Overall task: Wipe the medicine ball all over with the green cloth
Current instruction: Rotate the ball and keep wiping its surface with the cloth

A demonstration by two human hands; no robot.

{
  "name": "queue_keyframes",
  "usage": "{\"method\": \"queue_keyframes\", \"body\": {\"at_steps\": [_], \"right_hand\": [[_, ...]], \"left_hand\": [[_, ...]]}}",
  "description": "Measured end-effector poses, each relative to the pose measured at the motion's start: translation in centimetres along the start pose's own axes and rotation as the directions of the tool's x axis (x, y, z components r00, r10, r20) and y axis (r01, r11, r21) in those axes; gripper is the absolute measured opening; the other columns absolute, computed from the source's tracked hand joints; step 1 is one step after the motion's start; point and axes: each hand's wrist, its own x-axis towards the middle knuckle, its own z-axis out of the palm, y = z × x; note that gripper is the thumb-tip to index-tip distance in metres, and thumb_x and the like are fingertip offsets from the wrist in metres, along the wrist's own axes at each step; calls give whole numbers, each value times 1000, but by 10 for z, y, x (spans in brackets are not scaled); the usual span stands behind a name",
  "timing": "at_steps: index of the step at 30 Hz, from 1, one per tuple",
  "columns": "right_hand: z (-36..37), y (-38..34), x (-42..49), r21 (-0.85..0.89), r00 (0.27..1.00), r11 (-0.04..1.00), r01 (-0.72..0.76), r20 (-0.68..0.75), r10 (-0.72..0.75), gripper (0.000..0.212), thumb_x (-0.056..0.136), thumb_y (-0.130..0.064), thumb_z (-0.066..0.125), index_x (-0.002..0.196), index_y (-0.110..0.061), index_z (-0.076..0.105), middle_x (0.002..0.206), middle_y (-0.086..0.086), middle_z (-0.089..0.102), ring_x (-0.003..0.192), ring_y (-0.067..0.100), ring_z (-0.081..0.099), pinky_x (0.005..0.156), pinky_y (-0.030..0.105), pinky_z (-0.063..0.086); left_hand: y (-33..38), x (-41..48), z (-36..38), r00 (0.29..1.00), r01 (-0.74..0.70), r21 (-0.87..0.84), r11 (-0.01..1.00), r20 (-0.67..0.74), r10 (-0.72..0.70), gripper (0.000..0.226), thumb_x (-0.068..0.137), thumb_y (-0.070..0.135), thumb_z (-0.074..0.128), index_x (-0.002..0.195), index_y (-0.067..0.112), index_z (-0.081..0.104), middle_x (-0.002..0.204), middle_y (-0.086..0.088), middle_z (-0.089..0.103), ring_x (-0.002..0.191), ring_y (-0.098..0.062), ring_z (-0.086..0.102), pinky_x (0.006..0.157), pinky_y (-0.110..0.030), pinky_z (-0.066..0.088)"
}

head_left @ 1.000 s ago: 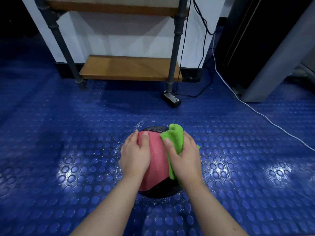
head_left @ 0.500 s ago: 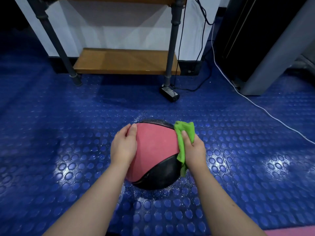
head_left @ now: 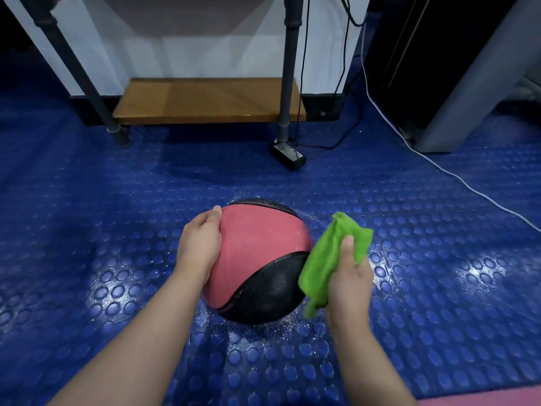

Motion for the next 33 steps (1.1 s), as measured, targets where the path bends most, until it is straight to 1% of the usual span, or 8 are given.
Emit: {"method": "queue_keyframes", "body": {"at_steps": [2, 5, 11, 14, 17, 23, 29, 33], "right_hand": [[14, 8, -24, -101, 967, 969, 224, 146, -208, 40, 95, -49, 45, 122, -24, 60, 120, 1, 65, 114, 19, 59, 99, 40, 46], [29, 30, -38, -453, 868, 748, 484, 358, -345, 81, 80, -74, 40, 147, -29, 32, 156, -5, 27, 145, 13, 19, 119, 38, 16], [29, 38, -18, -397, 892, 803, 444, 286, -351, 79, 84, -75, 30, 141, -22, 43, 144, -6, 43, 137, 14, 33, 113, 43, 29], [28, 42, -14, -328, 916, 859, 394, 215, -338, 61, 88, -66, 33, 131, -27, 52, 134, -9, 52, 131, 15, 42, 110, 44, 33], [29, 38, -8, -247, 966, 934, 259, 89, -244, 43, 90, -60, 37, 114, -31, 58, 110, -10, 61, 109, 13, 56, 99, 45, 43], [29, 34, 11, -159, 999, 987, -16, -46, 8, 40, 97, -52, 40, 111, -23, 63, 100, -4, 68, 97, 18, 63, 93, 43, 48], [21, 36, 39, -70, 929, 926, -370, -32, 369, 41, 94, -47, 49, 104, -10, 65, 102, 10, 69, 96, 30, 65, 92, 48, 51], [19, 36, 51, -87, 870, 871, -484, 59, 489, 32, 96, -40, 53, 89, -9, 60, 94, 12, 66, 90, 31, 64, 89, 47, 52]], "left_hand": [[2, 1, 3, 1000, 9, 5, 1000, -11, -8, 48, 88, 58, 47, 116, 26, 69, 119, 6, 67, 114, -23, 60, 106, -51, 43], [5, 1, 6, 1000, 15, 6, 1000, -27, -15, 49, 83, 60, 48, 110, 25, 71, 112, 6, 69, 111, -24, 62, 104, -51, 45], [4, 0, 9, 998, 4, -19, 1000, -67, -5, 31, 90, 53, 50, 99, 30, 70, 113, 6, 68, 109, -22, 61, 103, -48, 45], [6, -2, 13, 997, -18, 4, 1000, -78, 18, 22, 98, 47, 48, 97, 31, 64, 103, 10, 65, 102, -18, 56, 93, -37, 43], [8, -6, 18, 995, -19, 86, 996, -98, 28, 39, 98, 49, 43, 119, 25, 65, 110, 8, 62, 105, -19, 54, 87, -35, 38], [7, -5, 23, 992, -35, 191, 981, -110, 57, 47, 97, 53, 39, 129, 26, 61, 131, 2, 62, 119, -26, 55, 101, -46, 43], [2, -10, 21, 991, -72, 221, 973, -94, 95, 48, 96, 56, 37, 128, 30, 60, 130, 2, 61, 119, -25, 55, 102, -50, 43], [-9, -14, 7, 991, -95, 109, 989, -82, 105, 44, 97, 52, 42, 129, 29, 62, 131, 8, 61, 122, -19, 55, 107, -48, 41]]}}
